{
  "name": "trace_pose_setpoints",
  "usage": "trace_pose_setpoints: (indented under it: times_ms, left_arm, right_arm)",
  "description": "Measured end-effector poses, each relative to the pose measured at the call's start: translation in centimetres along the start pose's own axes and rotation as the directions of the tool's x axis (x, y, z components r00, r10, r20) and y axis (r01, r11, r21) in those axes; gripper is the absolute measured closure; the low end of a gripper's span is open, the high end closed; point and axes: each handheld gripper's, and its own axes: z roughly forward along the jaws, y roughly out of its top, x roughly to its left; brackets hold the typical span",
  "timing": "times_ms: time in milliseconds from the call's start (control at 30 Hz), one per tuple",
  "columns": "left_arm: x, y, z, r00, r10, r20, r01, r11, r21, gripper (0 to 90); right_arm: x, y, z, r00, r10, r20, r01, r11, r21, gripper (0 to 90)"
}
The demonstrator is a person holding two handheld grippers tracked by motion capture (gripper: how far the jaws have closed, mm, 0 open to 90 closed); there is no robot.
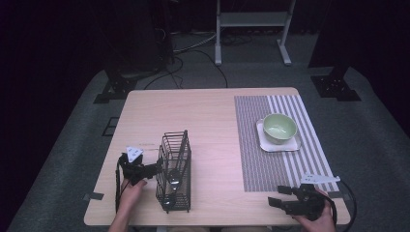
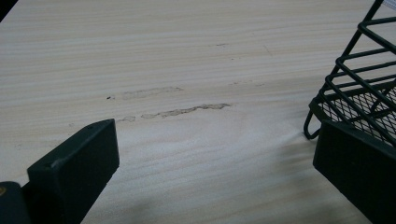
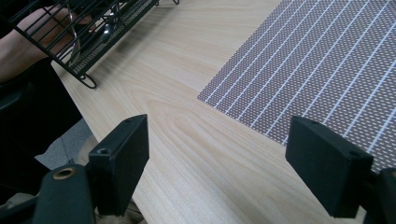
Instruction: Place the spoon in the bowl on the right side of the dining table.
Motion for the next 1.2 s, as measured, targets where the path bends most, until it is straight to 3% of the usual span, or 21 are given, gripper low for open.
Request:
trace_pose_setpoints:
  times_ms: [400,767,1200]
  left_arm:
    - [-0.1,0.0,0.0,1.0000,0.003,-0.009,-0.004,1.0000,-0.006,0.0]
    - [0.0,-0.1,-0.2,1.0000,-0.002,-0.006,0.002,0.9999,-0.014,0.0]
    - [-0.1,-0.1,-0.2,0.9999,0.009,-0.008,-0.009,0.9999,-0.010,0.0]
  right_arm:
    - [0.3,0.5,0.8,0.9996,-0.008,-0.028,0.009,0.999,0.033,20.5]
    - [1.5,1.8,2.4,0.9970,-0.049,-0.059,0.053,0.996,0.073,20.4]
    - [2.1,2.6,3.4,0.9942,-0.068,-0.084,0.075,0.994,0.080,20.5]
